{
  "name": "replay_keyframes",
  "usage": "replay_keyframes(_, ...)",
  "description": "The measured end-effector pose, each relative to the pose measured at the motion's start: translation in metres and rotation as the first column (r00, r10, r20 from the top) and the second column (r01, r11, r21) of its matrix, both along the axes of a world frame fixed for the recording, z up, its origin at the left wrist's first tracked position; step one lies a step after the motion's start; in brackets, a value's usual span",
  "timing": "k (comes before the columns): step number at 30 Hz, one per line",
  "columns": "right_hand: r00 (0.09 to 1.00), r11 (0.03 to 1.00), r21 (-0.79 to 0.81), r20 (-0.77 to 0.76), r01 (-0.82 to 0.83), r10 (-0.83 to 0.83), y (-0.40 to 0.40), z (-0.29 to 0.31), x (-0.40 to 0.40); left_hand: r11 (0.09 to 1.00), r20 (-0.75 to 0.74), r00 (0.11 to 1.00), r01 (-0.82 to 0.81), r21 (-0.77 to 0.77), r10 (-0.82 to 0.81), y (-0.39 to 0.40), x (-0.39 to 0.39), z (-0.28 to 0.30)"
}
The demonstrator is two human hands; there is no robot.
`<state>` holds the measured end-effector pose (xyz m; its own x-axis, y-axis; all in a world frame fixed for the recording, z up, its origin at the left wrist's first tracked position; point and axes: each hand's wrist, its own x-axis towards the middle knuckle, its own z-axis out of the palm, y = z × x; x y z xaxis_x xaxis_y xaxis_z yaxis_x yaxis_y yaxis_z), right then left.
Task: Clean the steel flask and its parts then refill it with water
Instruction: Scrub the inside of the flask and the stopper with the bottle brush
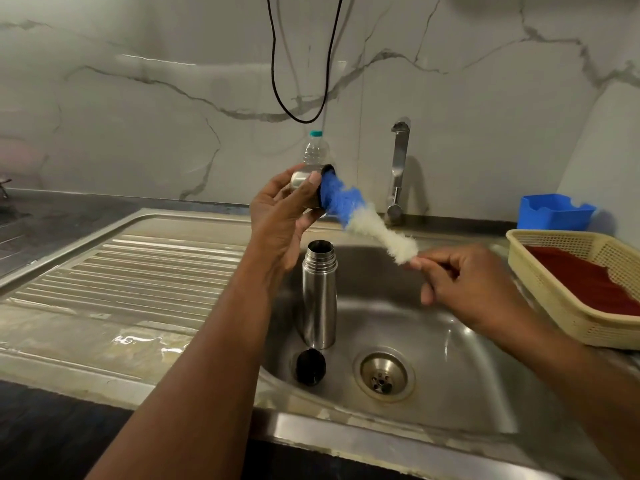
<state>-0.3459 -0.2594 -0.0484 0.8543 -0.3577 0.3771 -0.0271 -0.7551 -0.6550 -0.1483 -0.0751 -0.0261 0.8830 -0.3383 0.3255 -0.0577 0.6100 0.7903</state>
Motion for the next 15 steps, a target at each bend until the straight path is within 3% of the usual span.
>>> replay_keyframes(1,0.986,0.944,-0.298,0.129,0.141,-0.106,0.0,-0.002,-0.001,0.996,-0.051,0.996,-0.071,0.048,0.074,-0.002,-0.003,0.001)
replay_keyframes(2,0.95,0.827,-0.489,0.265,0.279,-0.164,-0.002,-0.002,-0.002,0.985,-0.1,0.985,-0.131,0.114,0.143,-0.004,-0.006,0.002)
replay_keyframes(3,0.915,0.729,-0.58,0.368,0.363,-0.163,-0.005,-0.001,-0.003,0.966,-0.134,0.969,-0.179,0.189,0.206,-0.006,-0.01,0.002)
replay_keyframes(5,0.898,0.696,-0.606,0.421,0.385,-0.13,-0.009,-0.002,-0.004,0.926,-0.142,0.945,-0.246,0.286,0.295,-0.008,-0.012,0.001)
replay_keyframes(7,0.945,0.831,-0.5,0.317,0.242,-0.084,-0.003,0.003,-0.004,0.921,-0.099,0.946,-0.273,0.277,0.31,-0.006,-0.01,0.001)
replay_keyframes(8,0.979,0.938,-0.328,0.197,0.114,-0.051,0.0,0.005,-0.003,0.945,-0.075,0.963,-0.235,0.229,0.258,-0.004,-0.008,0.001)
replay_keyframes(9,0.999,0.999,-0.048,0.05,0.0,0.003,0.002,0.009,-0.002,0.977,-0.048,0.986,-0.152,0.151,0.16,-0.003,-0.006,0.002)
replay_keyframes(10,0.991,0.962,0.268,-0.106,-0.056,0.087,0.005,0.015,-0.004,0.996,-0.009,0.999,-0.042,0.076,0.043,-0.001,-0.003,0.002)
replay_keyframes(11,0.958,0.851,0.52,-0.205,-0.068,0.202,0.006,0.02,-0.005,0.998,0.036,0.998,0.058,0.017,-0.059,0.002,-0.002,0.002)
replay_keyframes(12,0.935,0.76,0.646,-0.221,-0.073,0.277,0.005,0.022,-0.006,0.991,0.075,0.989,0.131,-0.032,-0.129,0.004,0.0,0.003)
replay_keyframes(13,0.932,0.734,0.674,-0.204,-0.087,0.299,0.005,0.023,-0.007,0.985,0.102,0.982,0.163,-0.058,-0.156,0.006,0.001,0.004)
replay_keyframes(14,0.953,0.793,0.599,-0.16,-0.113,0.256,0.005,0.022,-0.007,0.988,0.114,0.984,0.144,-0.057,-0.137,0.007,0.002,0.005)
replay_keyframes(15,0.985,0.93,0.353,-0.09,-0.104,0.145,0.001,0.017,-0.007,0.997,0.12,0.99,0.081,-0.019,-0.078,0.008,0.001,0.006)
